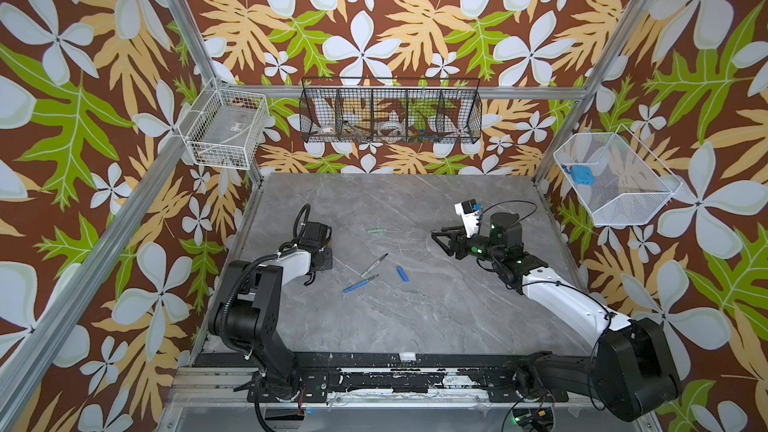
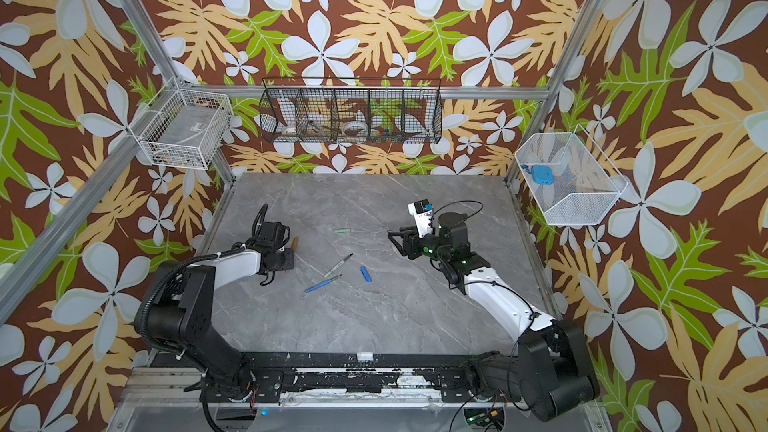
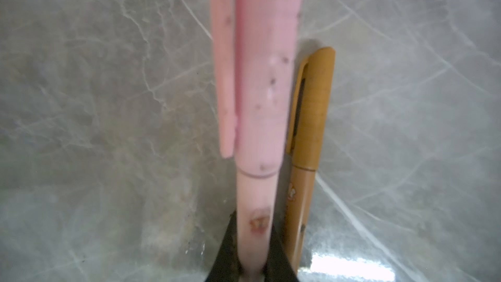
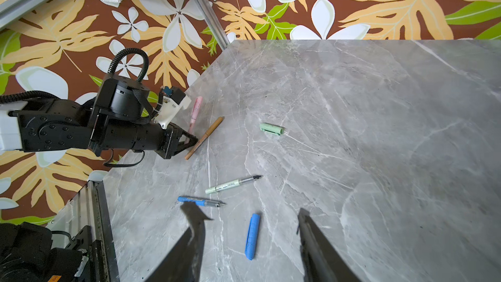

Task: Insert the pens into the pen caps
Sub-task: 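Lower the capped pink pen beside the orange pen and open the left gripper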

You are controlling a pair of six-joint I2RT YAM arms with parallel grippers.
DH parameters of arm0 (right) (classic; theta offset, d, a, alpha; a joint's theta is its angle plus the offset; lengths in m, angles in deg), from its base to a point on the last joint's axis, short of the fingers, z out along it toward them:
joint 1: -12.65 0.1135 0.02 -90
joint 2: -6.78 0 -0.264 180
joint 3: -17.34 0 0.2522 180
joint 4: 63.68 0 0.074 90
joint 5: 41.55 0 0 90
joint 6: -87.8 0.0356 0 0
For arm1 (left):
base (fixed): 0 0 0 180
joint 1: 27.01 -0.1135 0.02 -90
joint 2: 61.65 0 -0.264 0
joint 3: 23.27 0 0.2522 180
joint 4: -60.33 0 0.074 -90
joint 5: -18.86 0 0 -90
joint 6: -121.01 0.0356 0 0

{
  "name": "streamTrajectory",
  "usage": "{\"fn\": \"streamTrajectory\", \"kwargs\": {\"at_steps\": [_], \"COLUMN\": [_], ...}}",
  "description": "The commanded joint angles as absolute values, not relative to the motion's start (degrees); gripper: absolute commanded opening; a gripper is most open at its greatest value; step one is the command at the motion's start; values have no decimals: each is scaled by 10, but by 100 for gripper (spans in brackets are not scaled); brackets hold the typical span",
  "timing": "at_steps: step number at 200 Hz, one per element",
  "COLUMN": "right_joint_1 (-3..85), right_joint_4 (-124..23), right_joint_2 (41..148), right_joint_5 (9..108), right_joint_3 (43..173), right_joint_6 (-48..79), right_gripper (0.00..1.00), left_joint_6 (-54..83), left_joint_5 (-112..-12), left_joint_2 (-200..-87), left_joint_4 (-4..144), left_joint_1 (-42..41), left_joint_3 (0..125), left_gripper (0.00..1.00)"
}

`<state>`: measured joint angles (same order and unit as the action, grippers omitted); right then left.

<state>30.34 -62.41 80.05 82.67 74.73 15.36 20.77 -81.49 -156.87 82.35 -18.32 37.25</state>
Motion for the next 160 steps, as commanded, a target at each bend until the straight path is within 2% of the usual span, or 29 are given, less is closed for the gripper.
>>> {"fn": "streamTrajectory", "kwargs": {"at_steps": [1,16,87,102,129,160], "right_joint_1": [304,304,303,304,304,304], "right_joint_4": [-639,-634,-622,-621,-620,-618], "right_joint_2": [796,797,802,802,800,801], "right_joint_5": [829,828,829,829,827,826], "right_joint_3": [753,757,771,773,773,777], "right_joint_6": [158,156,150,149,150,151], "right_gripper": [55,55,56,56,56,56], "left_joint_6": [213,212,206,205,204,190], "left_joint_5": [-815,-827,-839,-838,-853,-877], "left_joint_2": [-1572,-1571,-1529,-1530,-1535,-1509], "left_joint_4": [858,861,865,863,863,861], "left_joint_1": [-185,-185,-185,-185,-185,-185], "left_joint_3": [368,370,365,365,366,371], "left_gripper": [0,0,23,36,38,58]}}
